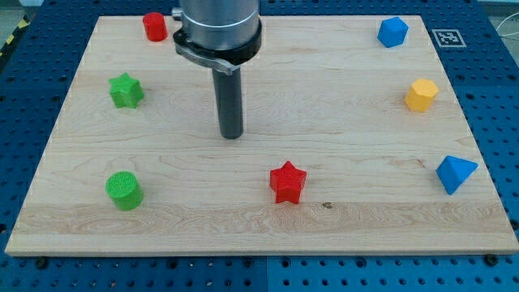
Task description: Move green star closer to the yellow hexagon
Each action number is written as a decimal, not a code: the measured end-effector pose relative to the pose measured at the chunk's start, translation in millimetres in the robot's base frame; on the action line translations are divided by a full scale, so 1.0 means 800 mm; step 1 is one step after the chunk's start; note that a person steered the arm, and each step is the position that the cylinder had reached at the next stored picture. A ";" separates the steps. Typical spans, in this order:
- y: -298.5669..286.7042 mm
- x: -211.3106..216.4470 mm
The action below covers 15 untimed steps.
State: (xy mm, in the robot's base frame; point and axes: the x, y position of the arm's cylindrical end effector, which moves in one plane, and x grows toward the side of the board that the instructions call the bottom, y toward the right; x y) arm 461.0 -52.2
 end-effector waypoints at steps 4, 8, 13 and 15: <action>-0.090 -0.029; -0.047 -0.044; -0.060 -0.069; -0.018 -0.098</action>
State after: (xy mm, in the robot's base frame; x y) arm 382.7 -66.6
